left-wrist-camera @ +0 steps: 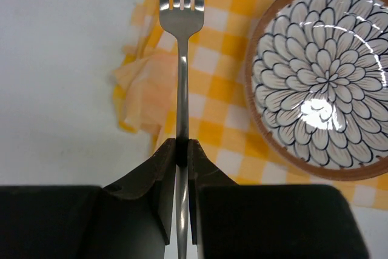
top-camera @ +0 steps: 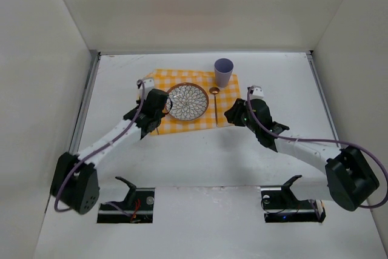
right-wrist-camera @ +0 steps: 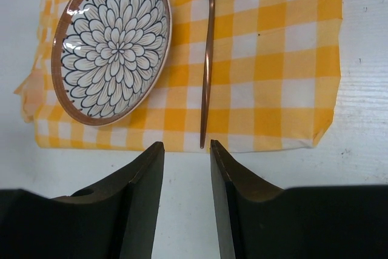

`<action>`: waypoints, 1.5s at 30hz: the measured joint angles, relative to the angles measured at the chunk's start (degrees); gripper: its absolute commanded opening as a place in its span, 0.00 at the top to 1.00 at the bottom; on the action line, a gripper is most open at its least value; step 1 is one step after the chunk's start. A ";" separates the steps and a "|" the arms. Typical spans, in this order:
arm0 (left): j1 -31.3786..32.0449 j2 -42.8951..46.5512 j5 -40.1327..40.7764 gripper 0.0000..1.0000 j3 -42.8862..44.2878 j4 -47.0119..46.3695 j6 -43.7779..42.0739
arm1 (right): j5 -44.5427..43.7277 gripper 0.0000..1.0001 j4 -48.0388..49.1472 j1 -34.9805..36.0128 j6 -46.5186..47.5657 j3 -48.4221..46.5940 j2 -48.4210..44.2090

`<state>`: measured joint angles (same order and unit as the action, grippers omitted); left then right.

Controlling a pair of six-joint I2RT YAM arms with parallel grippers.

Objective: Set the dinner table for one person

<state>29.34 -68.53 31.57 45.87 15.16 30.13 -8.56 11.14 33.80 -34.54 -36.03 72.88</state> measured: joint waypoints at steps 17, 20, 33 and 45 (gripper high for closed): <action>-5.35 -27.82 -3.54 0.97 14.58 -8.07 -15.93 | 0.00 0.58 0.11 0.00 -0.22 0.00 0.37; -5.31 -30.14 -4.04 0.97 15.85 -8.90 -16.13 | 0.00 0.58 0.11 0.00 -0.24 0.00 0.37; -6.05 -33.88 -4.59 0.96 16.24 -9.75 -16.37 | 0.02 0.58 0.13 0.00 -0.22 0.00 1.16; -6.58 -34.84 -5.75 0.94 16.17 -10.25 -16.33 | 0.02 0.58 0.44 0.00 -0.22 0.00 1.53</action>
<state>22.76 -103.37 25.82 62.04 4.91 13.80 -8.54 11.57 33.80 -34.76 -36.03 74.41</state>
